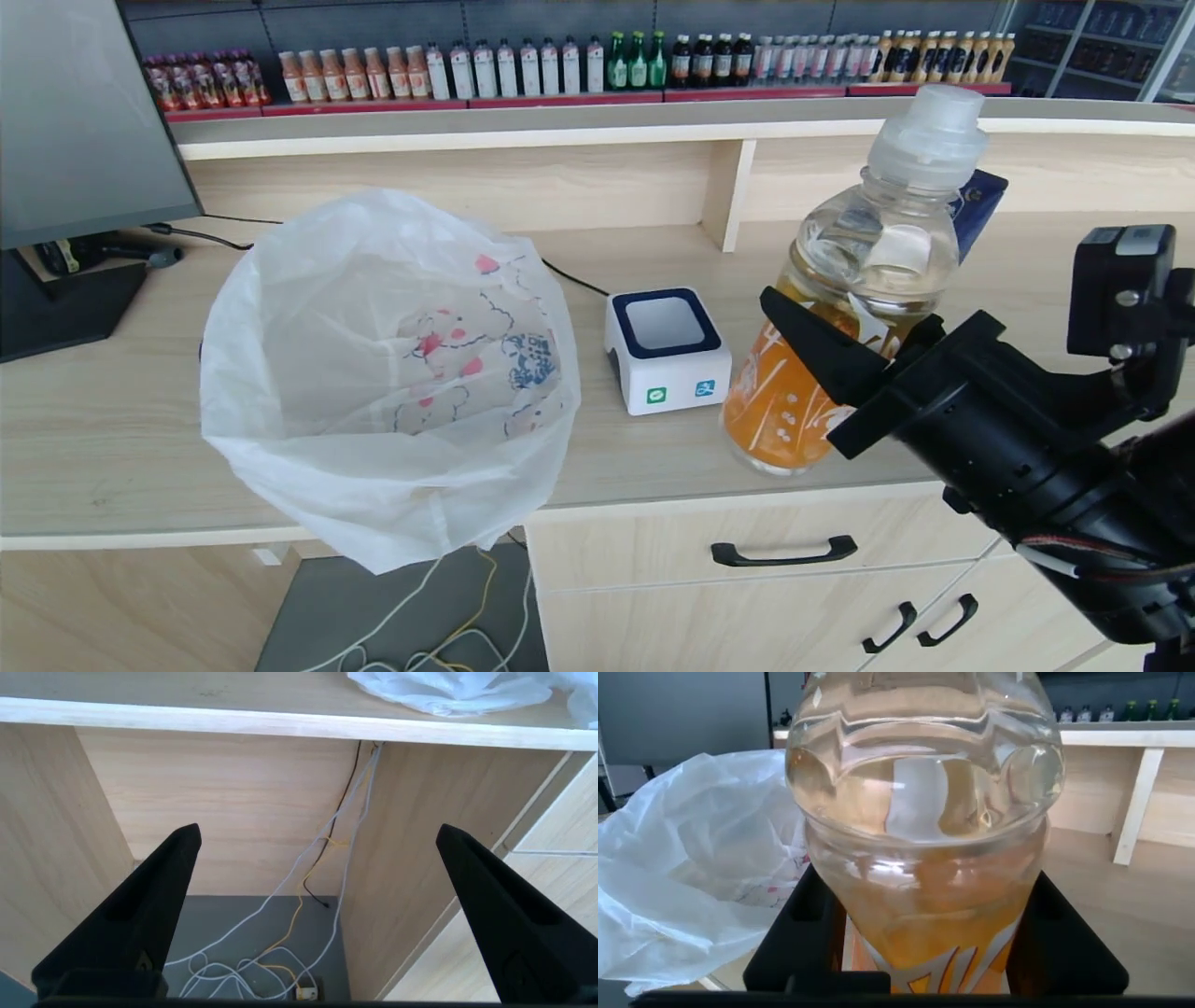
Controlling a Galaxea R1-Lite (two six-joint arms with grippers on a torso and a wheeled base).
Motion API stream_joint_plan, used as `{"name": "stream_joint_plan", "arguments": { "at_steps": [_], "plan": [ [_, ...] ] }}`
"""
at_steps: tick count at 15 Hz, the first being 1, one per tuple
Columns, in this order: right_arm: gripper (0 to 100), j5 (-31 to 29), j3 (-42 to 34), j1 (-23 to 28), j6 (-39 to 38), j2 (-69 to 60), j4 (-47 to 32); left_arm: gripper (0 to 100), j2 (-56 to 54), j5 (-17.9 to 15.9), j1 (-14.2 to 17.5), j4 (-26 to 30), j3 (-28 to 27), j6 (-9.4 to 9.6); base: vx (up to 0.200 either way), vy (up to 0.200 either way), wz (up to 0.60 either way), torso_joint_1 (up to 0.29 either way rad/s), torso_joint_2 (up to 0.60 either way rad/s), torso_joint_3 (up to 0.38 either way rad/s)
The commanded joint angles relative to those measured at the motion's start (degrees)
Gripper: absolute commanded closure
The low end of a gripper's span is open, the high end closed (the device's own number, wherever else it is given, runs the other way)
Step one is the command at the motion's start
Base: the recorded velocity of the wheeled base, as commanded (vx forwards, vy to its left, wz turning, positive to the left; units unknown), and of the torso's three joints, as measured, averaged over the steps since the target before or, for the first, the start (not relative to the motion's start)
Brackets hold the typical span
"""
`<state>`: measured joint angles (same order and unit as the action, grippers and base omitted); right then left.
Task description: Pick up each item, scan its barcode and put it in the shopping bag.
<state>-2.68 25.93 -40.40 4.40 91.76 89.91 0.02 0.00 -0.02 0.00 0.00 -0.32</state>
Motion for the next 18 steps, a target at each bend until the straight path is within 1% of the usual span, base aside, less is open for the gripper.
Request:
{"name": "stream_joint_plan", "arguments": {
  "at_steps": [1,6,10,14,18],
  "plan": [
    [100,-0.04,0.0,-0.03,-0.09,0.0,0.09,0,-0.02,0.0,-0.06,0.0,0.0,-0.03,0.0,0.2,0.0,0.007,0.0,0.002],
    [100,-0.13,-0.79,-0.03,-0.01,-1.76,0.09,0,-0.02,0.0,0.02,0.0,0.0,-0.03,0.0,0.2,0.0,0.004,0.0,0.002],
    [100,-0.13,-1.14,0.15,-0.01,-2.99,0.09,0,-0.02,0.0,0.02,0.0,0.0,0.05,0.0,0.0,0.0,0.0,0.0,0.0],
    [100,-0.22,0.09,0.5,-0.01,-3.6,0.09,0,-0.02,0.0,-0.06,0.0,0.0,0.23,0.0,0.0,0.0,0.0,0.0,0.0],
    [100,-0.22,1.67,3.31,-0.27,-3.6,0.09,0,-0.02,0.0,0.02,0.0,0.0,0.23,0.0,0.0,0.0,0.0,0.0,0.0]
  ]
}}
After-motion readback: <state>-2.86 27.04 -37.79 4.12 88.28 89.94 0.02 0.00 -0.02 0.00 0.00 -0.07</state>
